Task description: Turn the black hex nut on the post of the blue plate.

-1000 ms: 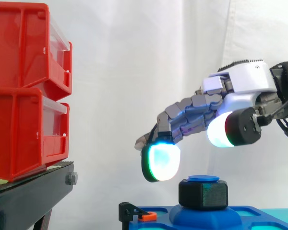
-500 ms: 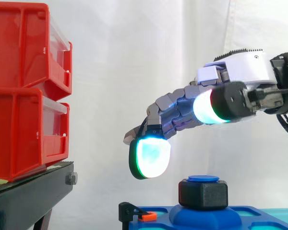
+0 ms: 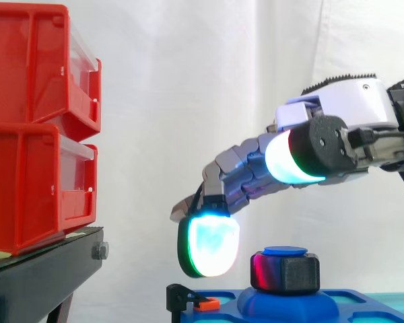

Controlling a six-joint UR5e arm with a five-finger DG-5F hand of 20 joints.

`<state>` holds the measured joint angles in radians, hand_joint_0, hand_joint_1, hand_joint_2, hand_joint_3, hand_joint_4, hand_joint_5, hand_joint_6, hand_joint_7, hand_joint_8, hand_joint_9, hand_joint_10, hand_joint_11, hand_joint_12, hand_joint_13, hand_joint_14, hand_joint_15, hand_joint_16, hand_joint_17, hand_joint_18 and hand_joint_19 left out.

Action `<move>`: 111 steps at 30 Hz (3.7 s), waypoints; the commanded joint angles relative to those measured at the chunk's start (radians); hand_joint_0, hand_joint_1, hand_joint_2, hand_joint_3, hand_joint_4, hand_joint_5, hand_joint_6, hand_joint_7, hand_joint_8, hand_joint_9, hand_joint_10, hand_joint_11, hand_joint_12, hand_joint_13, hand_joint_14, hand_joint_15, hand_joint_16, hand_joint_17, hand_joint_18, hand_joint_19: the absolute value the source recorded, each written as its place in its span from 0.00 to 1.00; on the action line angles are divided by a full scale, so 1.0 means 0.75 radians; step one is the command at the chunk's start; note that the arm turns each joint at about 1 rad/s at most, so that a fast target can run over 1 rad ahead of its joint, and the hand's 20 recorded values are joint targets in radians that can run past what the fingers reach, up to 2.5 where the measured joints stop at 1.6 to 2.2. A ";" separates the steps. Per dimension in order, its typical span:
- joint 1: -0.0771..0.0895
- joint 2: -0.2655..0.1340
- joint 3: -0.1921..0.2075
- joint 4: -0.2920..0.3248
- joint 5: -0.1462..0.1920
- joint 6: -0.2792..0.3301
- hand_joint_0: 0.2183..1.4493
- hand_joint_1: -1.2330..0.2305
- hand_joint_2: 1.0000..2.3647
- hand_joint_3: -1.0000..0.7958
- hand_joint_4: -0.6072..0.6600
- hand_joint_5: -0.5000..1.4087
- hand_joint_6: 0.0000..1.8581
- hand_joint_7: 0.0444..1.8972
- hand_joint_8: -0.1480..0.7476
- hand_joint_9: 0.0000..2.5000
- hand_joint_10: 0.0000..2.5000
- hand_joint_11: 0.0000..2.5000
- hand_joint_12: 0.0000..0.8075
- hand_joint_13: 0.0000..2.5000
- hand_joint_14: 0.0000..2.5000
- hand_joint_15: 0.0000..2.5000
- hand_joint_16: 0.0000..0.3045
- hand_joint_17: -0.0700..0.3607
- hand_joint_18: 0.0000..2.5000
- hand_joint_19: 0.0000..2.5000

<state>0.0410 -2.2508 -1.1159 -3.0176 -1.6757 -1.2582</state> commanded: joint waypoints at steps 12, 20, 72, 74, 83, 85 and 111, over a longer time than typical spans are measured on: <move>0.009 -0.001 -0.032 0.021 0.009 -0.002 0.20 0.36 0.00 0.28 0.62 0.15 0.27 0.52 0.43 0.08 0.00 0.00 0.46 0.03 0.00 0.00 0.20 0.48 0.00 0.05; 0.003 0.001 -0.034 0.019 0.007 -0.004 0.23 0.34 0.00 0.28 0.61 0.15 0.27 0.53 0.41 0.09 0.00 0.00 0.44 0.03 0.00 0.00 0.19 0.47 0.00 0.04; -0.055 -0.001 -0.050 0.031 -0.067 -0.020 0.18 0.31 0.00 0.28 0.63 0.14 0.27 0.55 0.44 0.09 0.00 0.01 0.47 0.06 0.00 0.00 0.21 0.49 0.04 0.04; -0.057 0.001 -0.050 0.033 -0.069 -0.022 0.17 0.31 0.00 0.28 0.64 0.14 0.27 0.55 0.44 0.09 0.00 0.01 0.48 0.06 0.00 0.00 0.21 0.49 0.04 0.04; -0.059 -0.001 -0.050 0.035 -0.069 -0.026 0.17 0.31 0.00 0.28 0.64 0.14 0.27 0.55 0.44 0.09 0.00 0.01 0.48 0.06 0.00 0.00 0.21 0.50 0.04 0.04; -0.059 -0.001 -0.050 0.037 -0.069 -0.026 0.16 0.31 0.00 0.28 0.64 0.14 0.27 0.55 0.44 0.09 0.00 0.01 0.48 0.06 0.00 0.00 0.21 0.50 0.04 0.04; -0.073 -0.001 -0.050 0.045 -0.091 -0.028 0.14 0.30 0.00 0.28 0.66 0.14 0.27 0.55 0.46 0.09 0.00 0.01 0.50 0.06 0.00 0.00 0.22 0.52 0.04 0.04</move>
<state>-0.0129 -2.2509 -1.1536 -2.9837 -1.7430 -1.2784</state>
